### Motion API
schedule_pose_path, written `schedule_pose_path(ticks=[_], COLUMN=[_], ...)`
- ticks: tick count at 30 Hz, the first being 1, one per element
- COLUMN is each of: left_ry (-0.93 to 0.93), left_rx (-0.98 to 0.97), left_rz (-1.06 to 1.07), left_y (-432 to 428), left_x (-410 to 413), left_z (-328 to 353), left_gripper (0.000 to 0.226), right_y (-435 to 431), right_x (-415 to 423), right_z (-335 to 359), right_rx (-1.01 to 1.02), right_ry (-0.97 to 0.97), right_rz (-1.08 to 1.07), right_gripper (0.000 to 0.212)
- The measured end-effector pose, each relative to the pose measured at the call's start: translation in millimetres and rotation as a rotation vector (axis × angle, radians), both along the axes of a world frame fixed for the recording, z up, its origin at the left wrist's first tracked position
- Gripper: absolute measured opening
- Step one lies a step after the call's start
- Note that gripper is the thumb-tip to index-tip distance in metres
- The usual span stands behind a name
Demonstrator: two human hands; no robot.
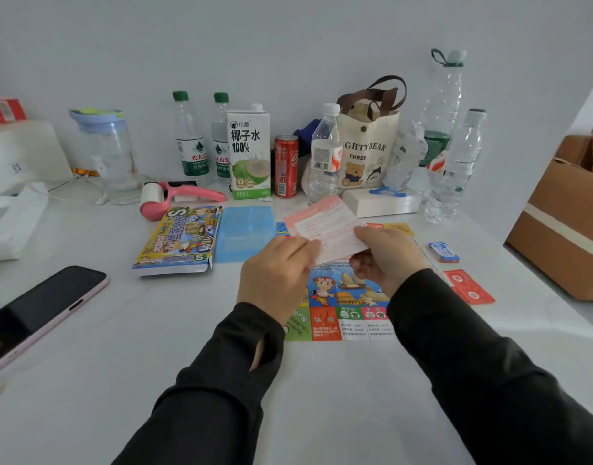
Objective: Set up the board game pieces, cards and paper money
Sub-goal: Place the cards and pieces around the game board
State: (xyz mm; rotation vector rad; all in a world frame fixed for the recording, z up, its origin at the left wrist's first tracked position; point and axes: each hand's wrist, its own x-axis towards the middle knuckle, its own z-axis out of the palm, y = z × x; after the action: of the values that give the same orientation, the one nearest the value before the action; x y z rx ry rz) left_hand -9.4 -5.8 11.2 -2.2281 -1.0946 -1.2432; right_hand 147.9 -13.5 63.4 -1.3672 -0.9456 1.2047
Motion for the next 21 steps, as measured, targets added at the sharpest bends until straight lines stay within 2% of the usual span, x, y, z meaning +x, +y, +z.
schedule_pose_path(ticks=[3, 7, 10, 14, 17, 21], left_ry=[-0.019, -0.118, -0.251, -0.364, -0.376, -0.124], left_rx=[0.045, -0.046, -0.118, -0.205, -0.390, -0.548], left_rz=[0.023, 0.043, 0.101, 0.181, 0.246, 0.475], left_y=[10, 22, 29, 36, 37, 37], left_x=[-4, -11, -21, -29, -34, -39], left_z=[-3, -7, -8, -9, -6, -4], left_gripper=[0.027, 0.030, 0.028, 0.028, 0.030, 0.042], right_y=[4, 10, 13, 10, 8, 4], right_x=[-5, -13, -19, -28, -30, -26], right_z=[4, 3, -5, -30, -46, -50], right_rx=[0.002, 0.014, 0.078, 0.188, 0.266, 0.352], right_ry=[-0.071, 0.059, 0.083, -0.160, -0.386, -0.712], right_rz=[0.050, 0.029, -0.027, -0.164, -0.186, -0.181], right_gripper=[0.023, 0.015, 0.024, 0.032, 0.031, 0.025])
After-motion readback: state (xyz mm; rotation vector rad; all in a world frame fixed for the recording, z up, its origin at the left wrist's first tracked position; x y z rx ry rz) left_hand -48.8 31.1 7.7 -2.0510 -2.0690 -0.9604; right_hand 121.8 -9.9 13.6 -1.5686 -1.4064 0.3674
